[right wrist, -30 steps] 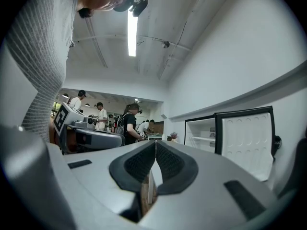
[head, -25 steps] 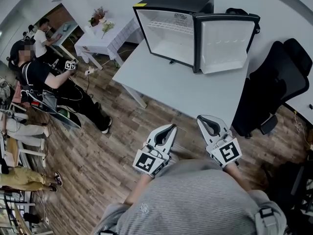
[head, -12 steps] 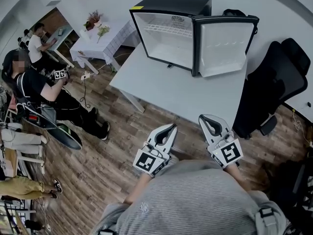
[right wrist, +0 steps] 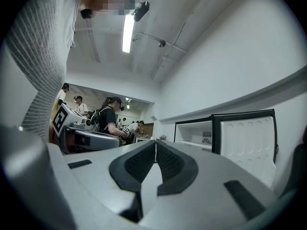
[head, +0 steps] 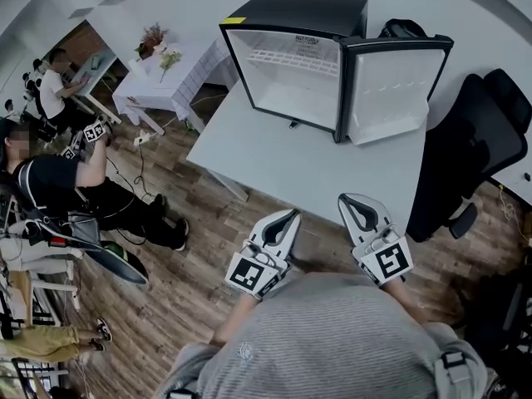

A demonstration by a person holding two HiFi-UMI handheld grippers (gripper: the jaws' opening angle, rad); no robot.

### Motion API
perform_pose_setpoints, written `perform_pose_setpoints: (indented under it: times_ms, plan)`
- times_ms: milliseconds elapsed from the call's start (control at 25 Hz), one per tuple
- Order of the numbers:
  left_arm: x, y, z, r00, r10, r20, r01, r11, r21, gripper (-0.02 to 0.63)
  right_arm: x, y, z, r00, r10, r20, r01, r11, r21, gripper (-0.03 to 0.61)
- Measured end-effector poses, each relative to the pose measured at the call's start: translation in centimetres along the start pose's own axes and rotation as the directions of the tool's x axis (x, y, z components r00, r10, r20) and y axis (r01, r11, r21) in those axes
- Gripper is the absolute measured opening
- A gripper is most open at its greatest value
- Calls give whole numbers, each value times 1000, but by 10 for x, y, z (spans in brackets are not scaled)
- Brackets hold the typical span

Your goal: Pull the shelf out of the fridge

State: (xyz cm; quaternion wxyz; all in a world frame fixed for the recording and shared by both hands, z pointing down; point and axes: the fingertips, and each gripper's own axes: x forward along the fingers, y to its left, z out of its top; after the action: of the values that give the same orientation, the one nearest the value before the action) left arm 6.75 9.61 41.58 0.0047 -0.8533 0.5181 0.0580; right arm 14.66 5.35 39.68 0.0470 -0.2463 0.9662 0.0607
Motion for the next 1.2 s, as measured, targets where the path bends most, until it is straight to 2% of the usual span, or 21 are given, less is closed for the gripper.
perform_pose_setpoints:
  times_ms: [280, 400, 760, 1200]
  plan:
    - [21, 60, 4, 999, -39, -1, 39, 999, -9, 17, 60, -18, -3, 999, -39, -1, 39, 999, -14, 14]
    - [29, 89, 1, 998, -58, -26, 57, 998, -20, 17, 87, -23, -5, 998, -58, -9, 58, 998, -2, 14]
    - [57, 171, 8, 990, -137, -30, 136, 990, -32, 17, 162, -51, -6, 986, -166, -20, 165, 985, -42, 14]
    - [90, 234, -2, 963, -264, -52, 261, 964, -56, 17, 226, -69, -19, 962, -269, -33, 268, 962, -51, 14]
